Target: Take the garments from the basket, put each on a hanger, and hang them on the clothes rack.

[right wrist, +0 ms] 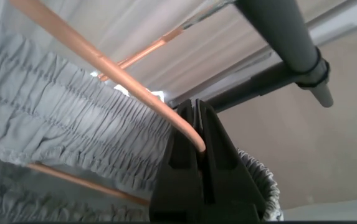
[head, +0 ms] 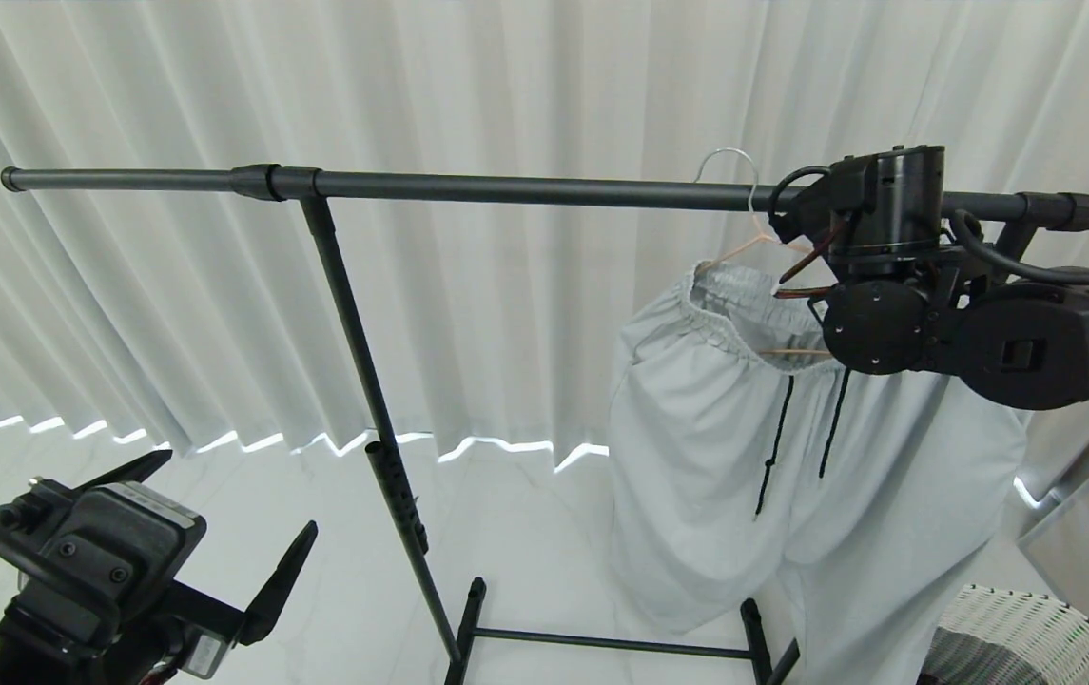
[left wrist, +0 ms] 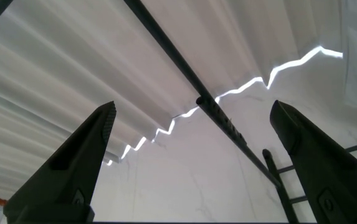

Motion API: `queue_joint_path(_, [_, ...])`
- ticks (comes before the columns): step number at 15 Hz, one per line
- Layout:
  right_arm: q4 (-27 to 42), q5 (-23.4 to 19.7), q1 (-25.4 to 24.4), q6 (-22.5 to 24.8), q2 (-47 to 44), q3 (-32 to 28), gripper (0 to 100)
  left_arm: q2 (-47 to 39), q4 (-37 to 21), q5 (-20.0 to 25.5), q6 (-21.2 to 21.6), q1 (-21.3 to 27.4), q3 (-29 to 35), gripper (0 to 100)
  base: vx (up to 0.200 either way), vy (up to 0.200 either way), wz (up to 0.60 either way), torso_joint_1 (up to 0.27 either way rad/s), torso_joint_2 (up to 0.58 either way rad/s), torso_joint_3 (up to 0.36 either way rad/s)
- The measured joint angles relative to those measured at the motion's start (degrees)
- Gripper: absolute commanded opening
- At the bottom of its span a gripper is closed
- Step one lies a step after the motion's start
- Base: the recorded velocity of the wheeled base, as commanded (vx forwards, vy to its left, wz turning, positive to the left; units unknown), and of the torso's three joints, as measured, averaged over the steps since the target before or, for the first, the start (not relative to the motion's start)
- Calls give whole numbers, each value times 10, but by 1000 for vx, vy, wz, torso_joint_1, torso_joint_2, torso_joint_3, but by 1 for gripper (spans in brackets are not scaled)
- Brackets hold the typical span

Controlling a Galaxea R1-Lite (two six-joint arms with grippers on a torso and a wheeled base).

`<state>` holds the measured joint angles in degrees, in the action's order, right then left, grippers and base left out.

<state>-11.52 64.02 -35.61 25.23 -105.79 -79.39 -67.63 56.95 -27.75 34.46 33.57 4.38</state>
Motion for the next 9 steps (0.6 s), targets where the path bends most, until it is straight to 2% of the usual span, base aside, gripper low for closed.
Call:
queue_joint_path(4, [1,0,-8,1,-7,0,0,2,0,1,-1,0,-6,100,0,0,0,0,0,0])
queue_joint_path(9, [4,0,-56,2,-19,1,0,2,0,0,-3,0,-7,100,0,0,0,0,0,0])
